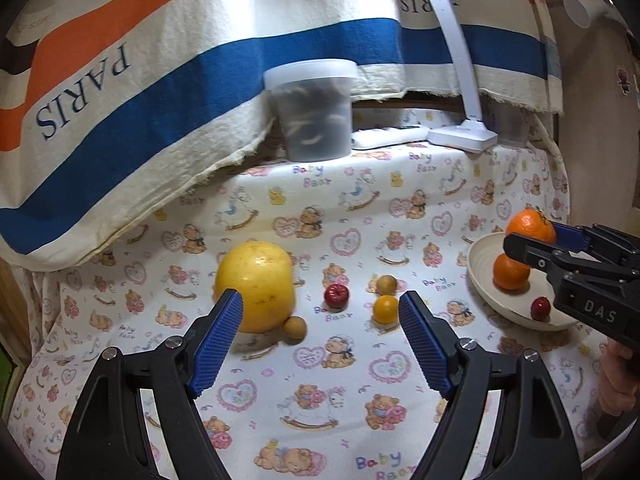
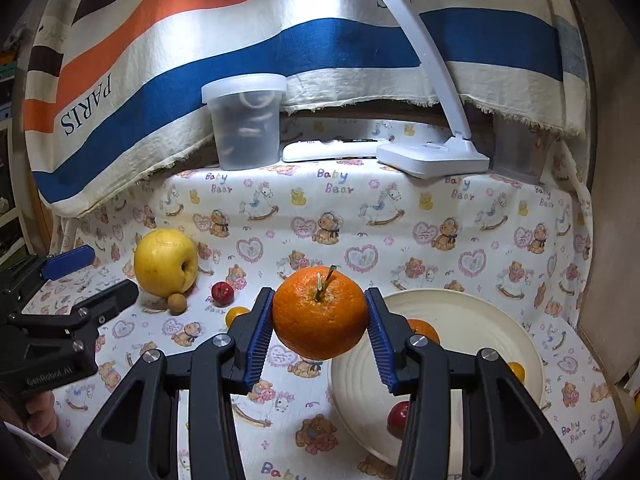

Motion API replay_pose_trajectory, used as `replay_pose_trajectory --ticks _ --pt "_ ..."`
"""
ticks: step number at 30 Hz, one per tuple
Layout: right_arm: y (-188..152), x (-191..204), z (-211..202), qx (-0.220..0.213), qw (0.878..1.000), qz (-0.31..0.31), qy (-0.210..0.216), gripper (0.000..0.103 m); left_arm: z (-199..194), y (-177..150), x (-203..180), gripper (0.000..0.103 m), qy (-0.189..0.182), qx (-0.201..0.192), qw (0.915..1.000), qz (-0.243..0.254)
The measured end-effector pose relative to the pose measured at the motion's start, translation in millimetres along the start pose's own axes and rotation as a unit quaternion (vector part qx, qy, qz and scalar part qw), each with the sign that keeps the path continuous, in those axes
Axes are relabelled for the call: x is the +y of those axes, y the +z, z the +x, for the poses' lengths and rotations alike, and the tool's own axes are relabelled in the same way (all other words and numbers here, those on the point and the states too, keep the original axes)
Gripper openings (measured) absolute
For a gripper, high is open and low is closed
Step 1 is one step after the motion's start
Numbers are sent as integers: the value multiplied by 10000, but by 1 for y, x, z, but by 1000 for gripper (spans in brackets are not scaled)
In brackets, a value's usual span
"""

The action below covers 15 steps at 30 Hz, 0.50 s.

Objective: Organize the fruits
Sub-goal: 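Lift the mandarin with the right tool while the left tool approaches a small orange fruit, then grasp and lift the small orange fruit with the left tool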

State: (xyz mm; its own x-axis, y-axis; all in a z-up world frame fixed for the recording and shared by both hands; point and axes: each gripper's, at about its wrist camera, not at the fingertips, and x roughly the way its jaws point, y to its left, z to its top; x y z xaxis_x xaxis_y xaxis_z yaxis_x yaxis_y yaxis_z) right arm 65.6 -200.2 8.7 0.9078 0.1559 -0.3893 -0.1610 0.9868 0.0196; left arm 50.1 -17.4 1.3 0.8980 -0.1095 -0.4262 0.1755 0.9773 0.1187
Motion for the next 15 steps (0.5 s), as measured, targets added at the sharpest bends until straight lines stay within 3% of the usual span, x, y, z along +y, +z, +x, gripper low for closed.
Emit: replay_pose_trajectory --ticks 6,10,15 --pt "1 -11 -4 -84 9997 207 -81 47 -8 11 -17 74 2 -151 9995 277" --pt "3 -16 -11 -231 9994 186 -186 47 10 24 -15 64 -227 254 9993 -149" --pt "9 -23 -20 -449 9981 225 -366 47 43 29 -12 57 -481 821 9925 -774"
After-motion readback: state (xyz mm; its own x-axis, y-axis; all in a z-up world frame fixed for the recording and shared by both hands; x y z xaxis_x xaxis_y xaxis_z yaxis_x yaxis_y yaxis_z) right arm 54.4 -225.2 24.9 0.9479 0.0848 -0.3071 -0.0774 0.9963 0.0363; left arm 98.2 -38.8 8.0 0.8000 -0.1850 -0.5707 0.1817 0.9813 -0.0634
